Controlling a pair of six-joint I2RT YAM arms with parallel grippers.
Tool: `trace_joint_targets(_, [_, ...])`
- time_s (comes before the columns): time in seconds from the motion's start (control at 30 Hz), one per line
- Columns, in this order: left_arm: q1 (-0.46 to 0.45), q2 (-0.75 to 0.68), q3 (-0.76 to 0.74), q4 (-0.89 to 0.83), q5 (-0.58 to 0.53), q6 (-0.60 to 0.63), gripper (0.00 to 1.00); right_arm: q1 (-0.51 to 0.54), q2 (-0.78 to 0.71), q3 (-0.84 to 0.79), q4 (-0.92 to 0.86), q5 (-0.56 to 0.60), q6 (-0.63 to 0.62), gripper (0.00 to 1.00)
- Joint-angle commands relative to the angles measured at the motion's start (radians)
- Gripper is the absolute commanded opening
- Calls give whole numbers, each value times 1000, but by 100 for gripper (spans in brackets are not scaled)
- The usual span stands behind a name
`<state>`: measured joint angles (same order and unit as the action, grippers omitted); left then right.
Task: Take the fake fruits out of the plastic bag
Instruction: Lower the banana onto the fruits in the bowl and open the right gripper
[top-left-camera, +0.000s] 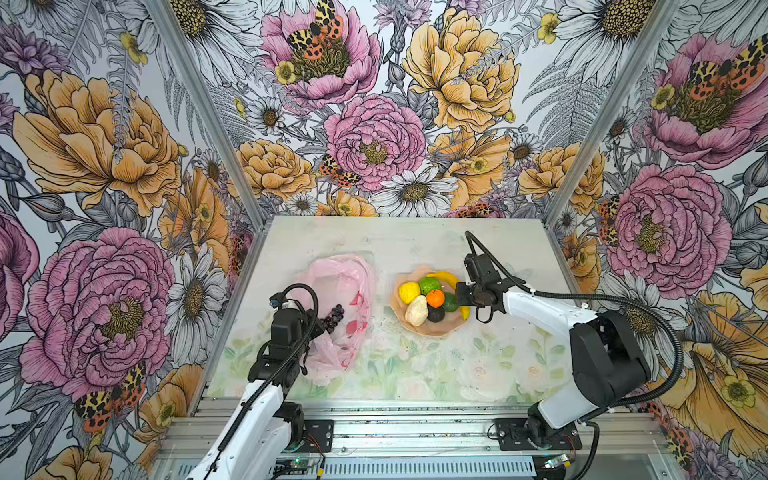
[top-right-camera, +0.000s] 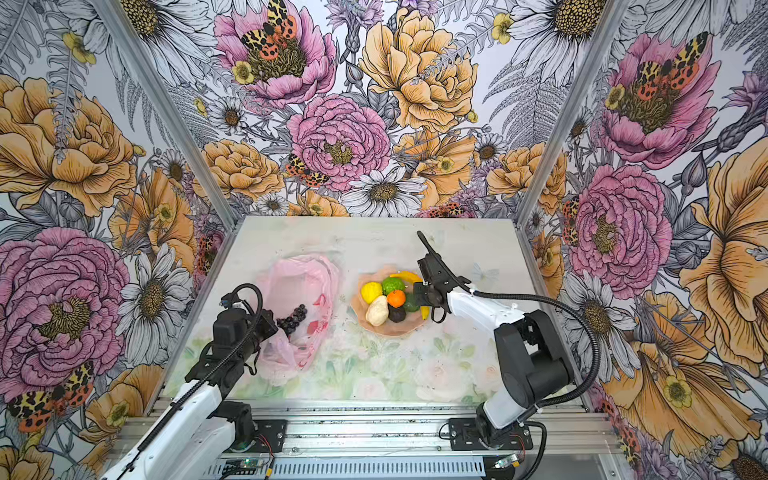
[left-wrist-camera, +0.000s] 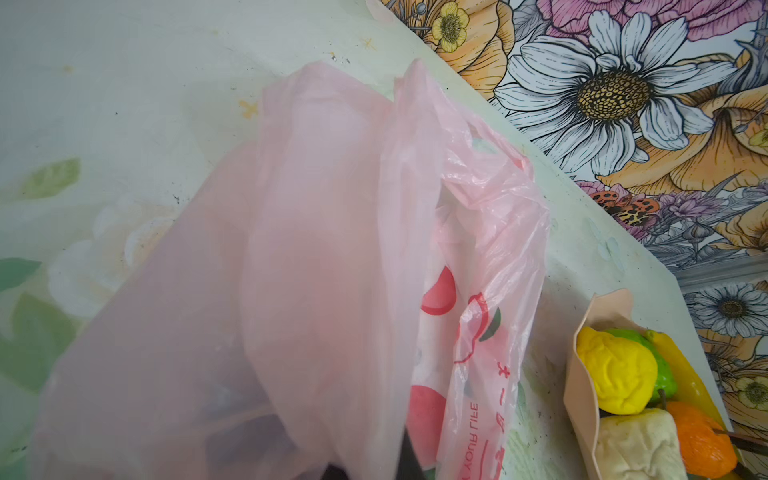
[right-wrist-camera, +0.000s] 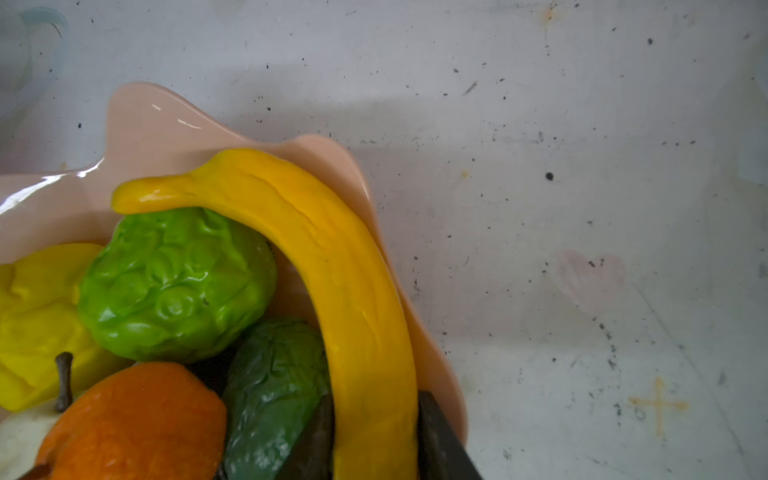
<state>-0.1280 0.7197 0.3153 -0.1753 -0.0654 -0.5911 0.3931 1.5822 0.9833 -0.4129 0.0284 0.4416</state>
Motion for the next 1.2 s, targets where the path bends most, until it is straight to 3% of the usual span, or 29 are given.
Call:
trace_joint_targets(0.0, [-4, -12, -15, 18, 7, 24, 0, 5, 11, 10, 21, 4, -16, 36])
trace_joint_targets(0.27, [-3, -14, -16, 19, 9, 26, 0, 6, -3, 15, 21, -2, -12, 41])
trace_joint_targets(0.8, [-19, -5, -14, 28, 16, 33, 0, 13, 31, 50, 22, -18, -17, 38])
trace_joint_targets(1.17, [-26, -9, -15, 26, 14, 34, 0, 20, 25, 58, 19, -8, -22, 42])
